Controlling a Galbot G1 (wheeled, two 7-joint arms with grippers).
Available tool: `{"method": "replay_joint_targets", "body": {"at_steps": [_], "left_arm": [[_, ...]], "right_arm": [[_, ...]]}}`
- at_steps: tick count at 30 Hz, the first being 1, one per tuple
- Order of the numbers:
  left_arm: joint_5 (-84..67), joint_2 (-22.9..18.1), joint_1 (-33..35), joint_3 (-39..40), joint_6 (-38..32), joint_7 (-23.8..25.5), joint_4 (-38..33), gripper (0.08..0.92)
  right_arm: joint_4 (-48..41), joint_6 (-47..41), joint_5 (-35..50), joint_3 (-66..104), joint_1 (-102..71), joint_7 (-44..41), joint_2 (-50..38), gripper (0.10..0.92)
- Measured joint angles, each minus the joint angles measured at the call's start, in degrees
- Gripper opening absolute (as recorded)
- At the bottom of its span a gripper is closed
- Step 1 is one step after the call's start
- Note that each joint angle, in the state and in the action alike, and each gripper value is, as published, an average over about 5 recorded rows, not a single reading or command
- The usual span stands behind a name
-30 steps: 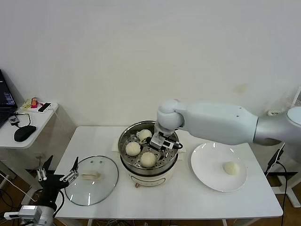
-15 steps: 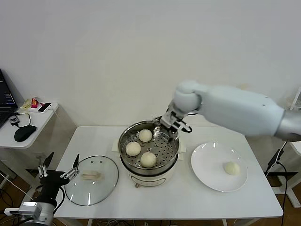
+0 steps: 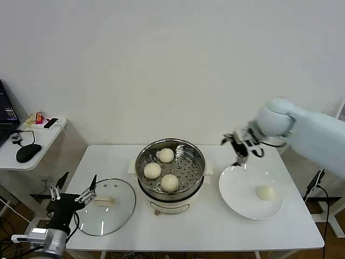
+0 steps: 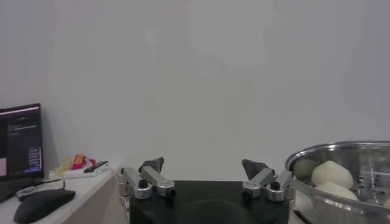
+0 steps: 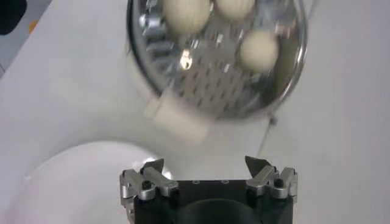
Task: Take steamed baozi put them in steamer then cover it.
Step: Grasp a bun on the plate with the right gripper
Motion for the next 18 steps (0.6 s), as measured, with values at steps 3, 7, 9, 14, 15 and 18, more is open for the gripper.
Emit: {"method": "replay_joint_targets", "body": {"at_steps": [3, 7, 9, 14, 15, 18], "left_arm": [[0.09, -0.02, 0.01, 0.27, 0.02, 0.03, 0.04, 0.823], [0.08, -0.16, 0.19, 0.34, -0.06, -0.08, 0.17, 0.823], [0.06, -0.22, 0.32, 0.34, -0.11, -0.12, 0.23, 0.823], [0.17, -0.20, 0.60, 0.32, -0.12, -0.09, 0.24, 0.823], [0.22, -0.21, 0.64, 0.32, -0.12, -0.07, 0.24, 0.823], [0.36, -0.27, 0.78, 0.33, -0.12, 0.01, 0.24, 0.823]], "right_arm": [[-0.12, -0.16, -1.90, 4.97, -6.31, 0.12, -3.09, 0.823], [-1.29, -0.17, -4.76, 13.02, -15.98, 0.35, -5.31, 0.823], [-2.26, 0.04, -6.37, 16.85, -20.59, 0.49, -5.78, 0.823], [-5.24, 0.72, -10.37, 23.96, -29.20, 0.93, -5.85, 0.823], [-5.84, 0.79, -11.02, 24.95, -30.38, 1.00, -5.74, 0.823], [-7.74, 0.84, -12.59, 27.28, -33.16, 1.15, -5.14, 0.823]]}}
